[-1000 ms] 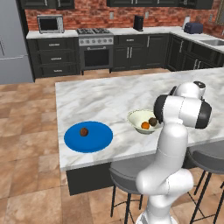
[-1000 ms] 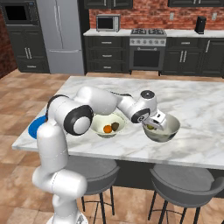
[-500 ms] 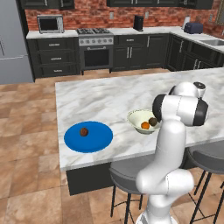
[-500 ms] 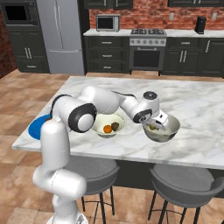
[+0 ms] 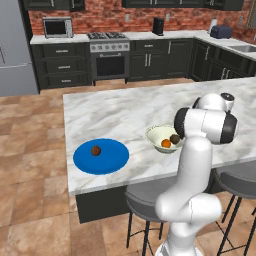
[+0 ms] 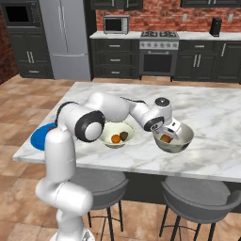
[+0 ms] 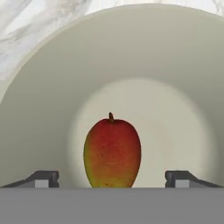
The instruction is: Take the fruits from the plate on the dining counter and place two fruits in each bowl.
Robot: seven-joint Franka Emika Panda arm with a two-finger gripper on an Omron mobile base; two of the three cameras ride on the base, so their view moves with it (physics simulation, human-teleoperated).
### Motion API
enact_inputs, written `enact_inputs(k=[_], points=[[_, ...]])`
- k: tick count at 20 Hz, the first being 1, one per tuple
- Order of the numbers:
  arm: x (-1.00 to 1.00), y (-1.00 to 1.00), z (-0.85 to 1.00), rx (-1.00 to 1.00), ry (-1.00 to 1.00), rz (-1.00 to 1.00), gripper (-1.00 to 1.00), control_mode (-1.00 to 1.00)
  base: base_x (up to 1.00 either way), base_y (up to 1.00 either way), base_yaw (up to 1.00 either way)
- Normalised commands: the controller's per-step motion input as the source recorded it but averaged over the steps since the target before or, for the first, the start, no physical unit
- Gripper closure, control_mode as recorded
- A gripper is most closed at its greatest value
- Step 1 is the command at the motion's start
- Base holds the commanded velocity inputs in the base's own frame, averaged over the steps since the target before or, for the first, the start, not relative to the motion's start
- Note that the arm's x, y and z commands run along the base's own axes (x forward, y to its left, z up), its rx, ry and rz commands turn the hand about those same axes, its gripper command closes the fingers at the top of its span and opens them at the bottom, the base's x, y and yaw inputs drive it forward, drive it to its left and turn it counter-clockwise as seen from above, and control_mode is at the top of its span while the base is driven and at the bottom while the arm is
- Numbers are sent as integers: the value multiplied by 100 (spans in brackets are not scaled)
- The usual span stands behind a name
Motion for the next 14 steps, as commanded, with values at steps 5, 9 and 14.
enact_inputs(k=[5, 9, 14], points=[[-17, 1, 30, 0, -1, 0, -100, -100, 0, 0, 0], [-36, 0, 69, 0, 0, 0, -100, -100, 0, 0, 0], [-79, 55, 58, 0, 0, 0, -100, -100, 0, 0, 0]])
